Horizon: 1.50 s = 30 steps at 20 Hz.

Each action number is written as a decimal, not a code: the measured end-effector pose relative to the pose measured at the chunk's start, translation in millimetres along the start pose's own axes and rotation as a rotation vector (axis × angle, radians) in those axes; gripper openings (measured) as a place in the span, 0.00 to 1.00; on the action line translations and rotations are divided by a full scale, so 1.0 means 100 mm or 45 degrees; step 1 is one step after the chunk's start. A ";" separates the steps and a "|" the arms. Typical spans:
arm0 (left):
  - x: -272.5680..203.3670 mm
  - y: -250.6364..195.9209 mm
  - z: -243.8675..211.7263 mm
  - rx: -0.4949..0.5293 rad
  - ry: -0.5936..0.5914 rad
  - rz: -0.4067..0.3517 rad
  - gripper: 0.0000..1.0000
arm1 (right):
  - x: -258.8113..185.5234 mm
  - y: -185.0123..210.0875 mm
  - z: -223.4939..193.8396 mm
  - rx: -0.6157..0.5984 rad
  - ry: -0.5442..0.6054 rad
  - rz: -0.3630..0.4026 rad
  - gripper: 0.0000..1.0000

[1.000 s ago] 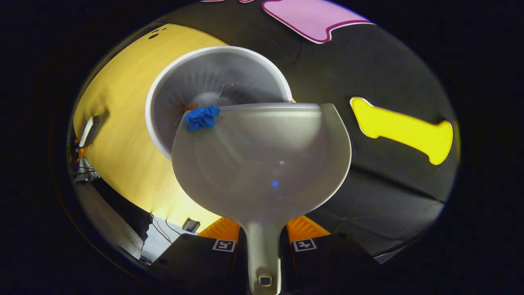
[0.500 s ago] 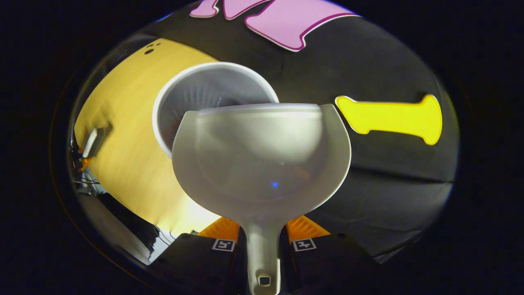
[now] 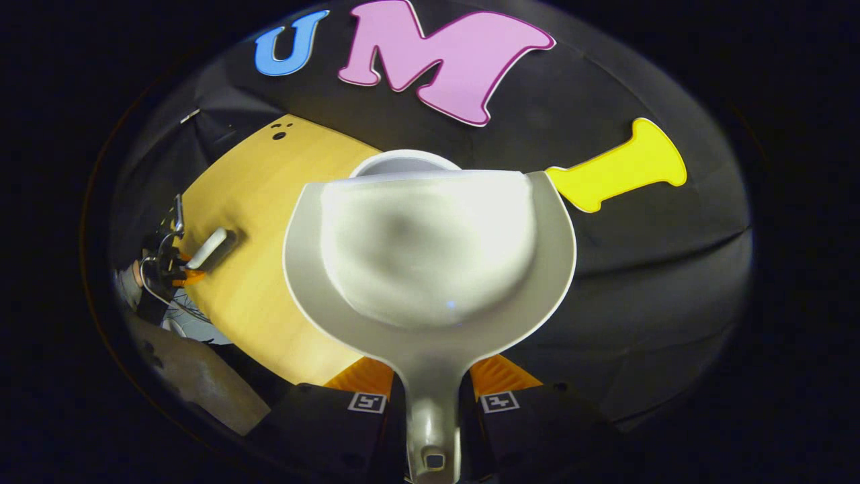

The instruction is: Pick up the small broom and dustpan from the desktop, sweep the trash into the dustpan with the broom, and then empty the trash into the garbage bin.

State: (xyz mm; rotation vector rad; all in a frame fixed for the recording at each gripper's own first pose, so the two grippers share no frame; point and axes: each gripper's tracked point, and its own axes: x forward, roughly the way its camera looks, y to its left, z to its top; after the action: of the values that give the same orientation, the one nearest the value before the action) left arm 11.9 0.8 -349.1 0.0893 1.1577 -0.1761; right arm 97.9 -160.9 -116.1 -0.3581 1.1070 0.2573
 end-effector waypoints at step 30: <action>0.10 0.08 0.02 0.143 0.068 0.120 0.25 | 1.82 3.05 -1.70 0.173 0.195 0.353 0.36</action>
State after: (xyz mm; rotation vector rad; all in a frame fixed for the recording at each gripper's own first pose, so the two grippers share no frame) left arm 18.6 7.9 -357.4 0.2485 1.1941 -0.1558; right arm -78.7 53.6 -395.1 -0.1031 1.3185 0.4026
